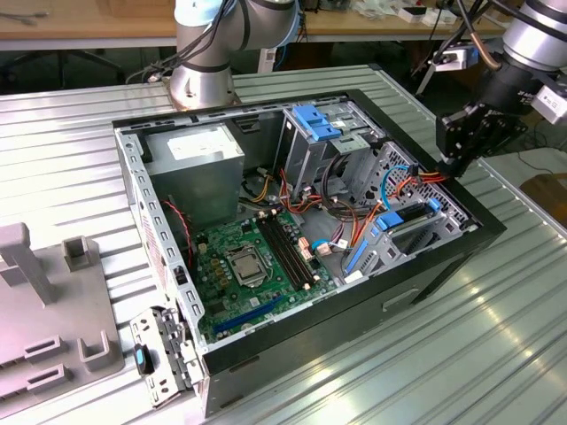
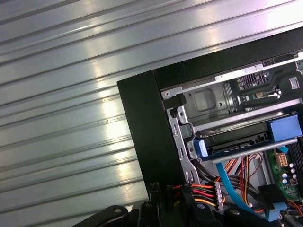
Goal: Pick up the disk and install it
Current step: 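Insert the first disk wire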
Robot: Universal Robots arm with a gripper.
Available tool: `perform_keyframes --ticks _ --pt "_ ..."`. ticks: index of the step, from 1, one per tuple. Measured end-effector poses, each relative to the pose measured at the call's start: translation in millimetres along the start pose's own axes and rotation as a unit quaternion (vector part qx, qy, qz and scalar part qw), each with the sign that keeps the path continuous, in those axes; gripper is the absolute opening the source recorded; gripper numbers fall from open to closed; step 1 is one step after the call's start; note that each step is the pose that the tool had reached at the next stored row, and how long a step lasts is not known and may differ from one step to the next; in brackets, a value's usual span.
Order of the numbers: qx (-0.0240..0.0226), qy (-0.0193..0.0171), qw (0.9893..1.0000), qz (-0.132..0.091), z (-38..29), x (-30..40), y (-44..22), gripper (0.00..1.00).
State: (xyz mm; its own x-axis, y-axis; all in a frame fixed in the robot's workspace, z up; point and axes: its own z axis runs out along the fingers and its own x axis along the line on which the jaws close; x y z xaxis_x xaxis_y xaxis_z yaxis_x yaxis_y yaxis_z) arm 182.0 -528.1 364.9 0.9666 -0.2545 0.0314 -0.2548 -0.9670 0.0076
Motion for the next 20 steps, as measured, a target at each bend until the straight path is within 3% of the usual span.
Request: perform_keyframes --ticks 2,4,13,20 --pt "0.0000 0.0000 1.0000 0.000 0.0 0.2 0.0 0.29" --pt "-0.0002 0.0001 1.0000 0.000 -0.2 0.3 0.0 0.17" --pt "0.0000 0.0000 1.0000 0.002 -3.7 0.2 0.1 0.17" --pt "-0.0012 -0.0003 0.9993 0.037 -3.8 -1.1 0.5 0.17"
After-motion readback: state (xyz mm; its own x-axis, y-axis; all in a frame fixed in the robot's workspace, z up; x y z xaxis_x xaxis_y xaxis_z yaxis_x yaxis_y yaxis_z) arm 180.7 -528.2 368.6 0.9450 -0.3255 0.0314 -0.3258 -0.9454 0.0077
